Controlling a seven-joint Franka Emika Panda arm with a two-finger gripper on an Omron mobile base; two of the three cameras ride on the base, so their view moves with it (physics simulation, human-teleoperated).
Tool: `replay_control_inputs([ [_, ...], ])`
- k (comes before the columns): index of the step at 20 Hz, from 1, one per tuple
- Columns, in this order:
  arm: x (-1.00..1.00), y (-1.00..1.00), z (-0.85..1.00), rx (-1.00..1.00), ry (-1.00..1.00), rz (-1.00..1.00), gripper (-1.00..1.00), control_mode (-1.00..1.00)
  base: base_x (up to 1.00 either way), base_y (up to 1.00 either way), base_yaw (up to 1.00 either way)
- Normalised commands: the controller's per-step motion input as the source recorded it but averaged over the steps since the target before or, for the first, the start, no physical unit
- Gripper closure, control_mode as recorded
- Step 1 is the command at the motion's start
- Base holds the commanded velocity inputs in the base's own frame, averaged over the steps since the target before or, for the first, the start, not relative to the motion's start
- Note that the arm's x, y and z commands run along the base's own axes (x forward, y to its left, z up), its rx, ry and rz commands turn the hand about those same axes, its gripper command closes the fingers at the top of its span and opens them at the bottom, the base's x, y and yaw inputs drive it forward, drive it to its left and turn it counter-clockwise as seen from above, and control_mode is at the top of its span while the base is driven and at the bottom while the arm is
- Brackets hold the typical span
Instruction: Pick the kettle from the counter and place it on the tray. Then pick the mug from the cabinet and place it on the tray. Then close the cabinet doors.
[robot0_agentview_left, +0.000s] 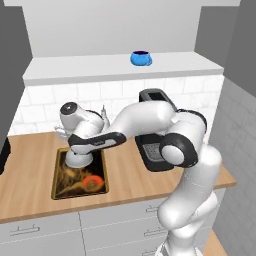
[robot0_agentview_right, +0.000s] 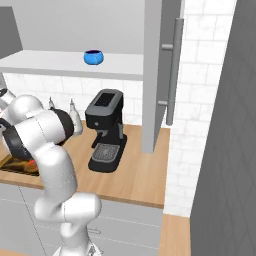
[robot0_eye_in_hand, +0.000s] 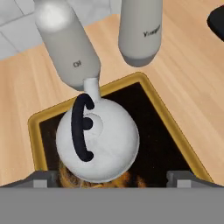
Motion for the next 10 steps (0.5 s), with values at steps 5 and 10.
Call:
replay_control_inputs([
  [5,-0.64,-0.06,0.53,0.0,-0.19,0.0,-1.0,-1.0,0.0,0.0,0.0],
  [10,-0.72,-0.4,0.53,0.0,-0.25,0.0,-1.0,-1.0,0.0,0.0,0.0],
])
